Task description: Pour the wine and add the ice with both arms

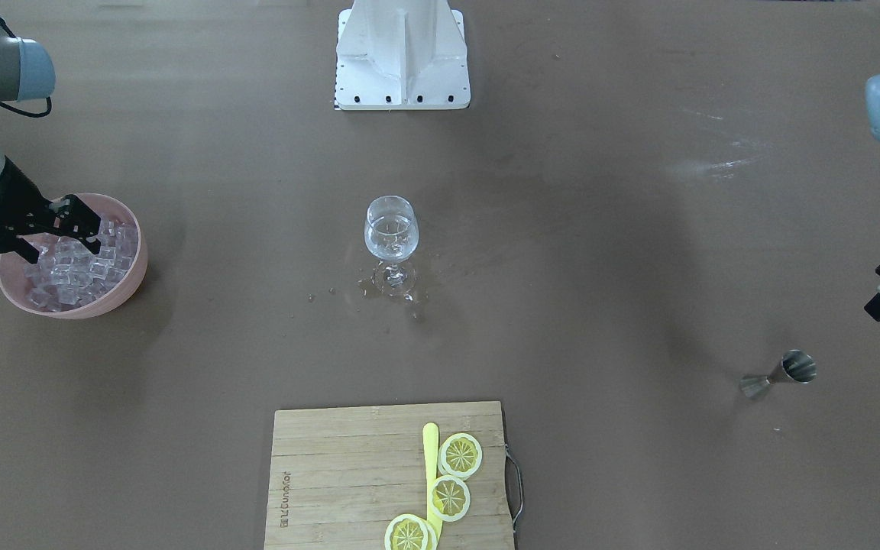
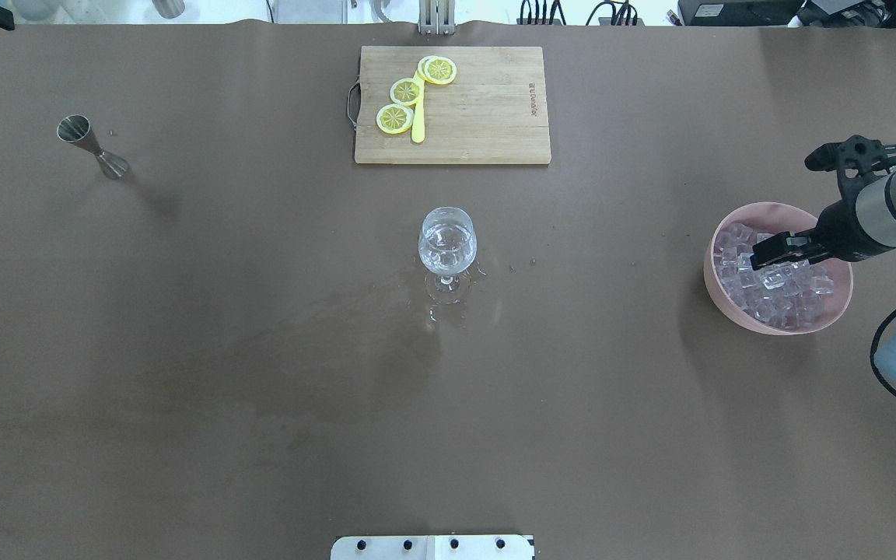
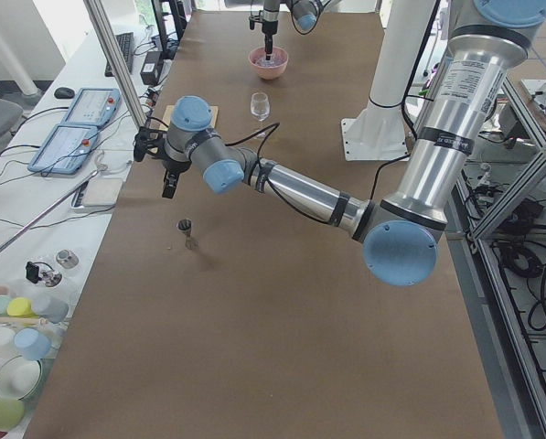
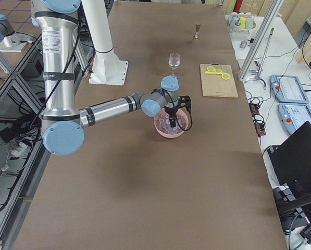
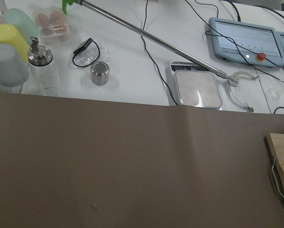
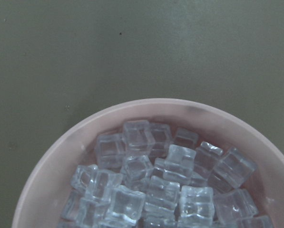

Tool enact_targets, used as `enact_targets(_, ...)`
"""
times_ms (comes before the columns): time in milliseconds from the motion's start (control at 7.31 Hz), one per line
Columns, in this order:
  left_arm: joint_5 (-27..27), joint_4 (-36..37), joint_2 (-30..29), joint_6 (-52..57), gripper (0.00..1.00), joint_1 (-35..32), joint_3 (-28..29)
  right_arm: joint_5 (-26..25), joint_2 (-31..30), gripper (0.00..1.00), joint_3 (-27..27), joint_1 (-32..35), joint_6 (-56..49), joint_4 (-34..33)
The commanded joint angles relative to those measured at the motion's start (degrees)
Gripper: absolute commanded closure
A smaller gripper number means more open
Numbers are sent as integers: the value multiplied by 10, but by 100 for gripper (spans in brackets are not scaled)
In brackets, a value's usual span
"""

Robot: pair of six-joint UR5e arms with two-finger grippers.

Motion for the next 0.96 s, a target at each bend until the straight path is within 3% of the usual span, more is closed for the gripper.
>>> enact_targets(0,-30,63,13,35,2,-11,-19,1,-2,35,-1,-7,-1,0)
enact_targets(137,-30,64,13,31,2,-11,-21,2,-6,44,0,-11,-1,0)
enact_targets(411,-32,64,12,27,2,-12,-23,2,-10,45,-1,-21,-1,0)
enact_targets(547,-33,64,12,26,2,-12,-23,5,-10,50,2,-22,-1,0)
enact_targets(821,-33,64,13,26,2,-13,-23,13,-18,100,9,-20,-4,0)
